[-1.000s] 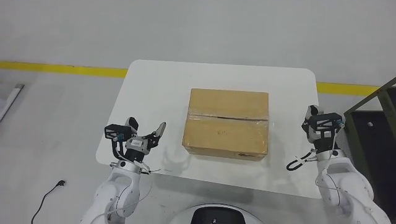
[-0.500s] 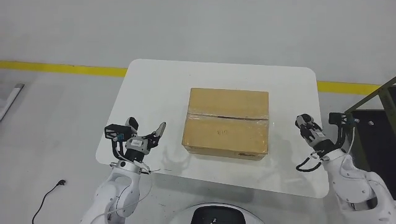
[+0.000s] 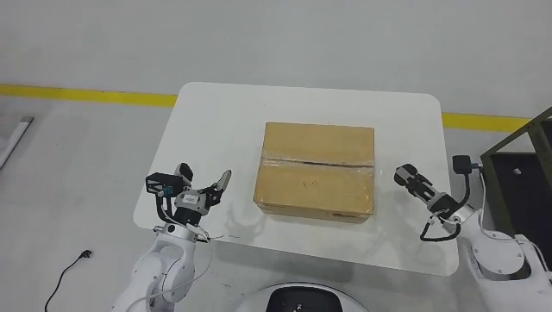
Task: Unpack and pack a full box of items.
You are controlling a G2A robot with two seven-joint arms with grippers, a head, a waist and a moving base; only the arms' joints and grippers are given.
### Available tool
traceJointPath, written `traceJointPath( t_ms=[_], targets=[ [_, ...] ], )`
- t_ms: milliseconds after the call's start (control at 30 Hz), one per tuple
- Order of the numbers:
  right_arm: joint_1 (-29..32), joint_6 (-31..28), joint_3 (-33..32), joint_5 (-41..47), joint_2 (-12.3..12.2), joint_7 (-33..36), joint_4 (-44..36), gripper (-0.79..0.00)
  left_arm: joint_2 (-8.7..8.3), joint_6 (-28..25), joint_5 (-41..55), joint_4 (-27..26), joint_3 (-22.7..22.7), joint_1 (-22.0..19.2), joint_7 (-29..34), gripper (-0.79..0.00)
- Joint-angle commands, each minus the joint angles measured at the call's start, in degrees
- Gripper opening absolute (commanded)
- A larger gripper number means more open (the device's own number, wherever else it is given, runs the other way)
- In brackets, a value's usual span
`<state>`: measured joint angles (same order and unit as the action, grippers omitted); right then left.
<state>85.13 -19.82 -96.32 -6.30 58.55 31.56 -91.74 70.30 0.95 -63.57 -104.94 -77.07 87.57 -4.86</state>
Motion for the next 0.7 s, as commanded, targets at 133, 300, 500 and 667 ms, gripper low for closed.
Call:
traceJointPath(
  t_ms=[133,300,500,667],
  targets=[
    [-0.7,0.2,-0.4,17.4,0.4,4.3,2.7,-0.674,0.0,0.0,0.0,0.0,0.0,0.0,0.0,0.0],
    [-2.1,1.4,-1.0,26.2,0.3,10.1,5.9,-0.456,0.0,0.0,0.0,0.0,0.0,0.0,0.0,0.0],
    [-3.6,1.6,0.7,27.3,0.5,12.3,8.0,-0.409,0.0,0.0,0.0,0.0,0.0,0.0,0.0,0.0],
    [-4.7,1.7,3.4,26.3,0.8,11.7,9.3,-0.419,0.0,0.0,0.0,0.0,0.0,0.0,0.0,0.0]
  ],
)
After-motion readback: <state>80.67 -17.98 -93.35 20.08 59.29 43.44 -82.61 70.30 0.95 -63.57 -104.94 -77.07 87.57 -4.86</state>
